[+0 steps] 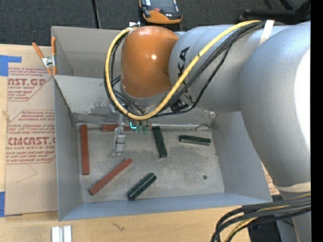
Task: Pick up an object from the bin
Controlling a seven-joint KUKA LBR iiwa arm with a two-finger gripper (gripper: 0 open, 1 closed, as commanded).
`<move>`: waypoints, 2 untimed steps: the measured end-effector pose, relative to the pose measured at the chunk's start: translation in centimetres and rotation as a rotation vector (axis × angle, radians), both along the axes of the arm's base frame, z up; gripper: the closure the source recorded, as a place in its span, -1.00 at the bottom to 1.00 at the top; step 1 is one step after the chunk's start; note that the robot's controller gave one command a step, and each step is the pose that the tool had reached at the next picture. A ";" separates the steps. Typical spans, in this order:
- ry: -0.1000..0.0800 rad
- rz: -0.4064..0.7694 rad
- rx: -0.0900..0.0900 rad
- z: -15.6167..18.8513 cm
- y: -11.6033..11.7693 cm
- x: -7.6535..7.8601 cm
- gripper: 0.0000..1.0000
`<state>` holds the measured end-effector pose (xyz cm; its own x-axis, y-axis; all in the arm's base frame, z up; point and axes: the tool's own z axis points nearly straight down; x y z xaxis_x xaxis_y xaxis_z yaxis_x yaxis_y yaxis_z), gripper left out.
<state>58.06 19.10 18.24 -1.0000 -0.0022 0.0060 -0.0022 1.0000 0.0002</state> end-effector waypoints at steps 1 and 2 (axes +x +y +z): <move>-0.008 -0.002 0.001 0.5 -0.1 0.2 -1.00; -0.011 0.128 0.002 -3.4 -0.4 -1.2 -1.00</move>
Offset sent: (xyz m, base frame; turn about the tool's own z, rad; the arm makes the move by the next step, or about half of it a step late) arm -0.0408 -0.0125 -0.1124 -0.3751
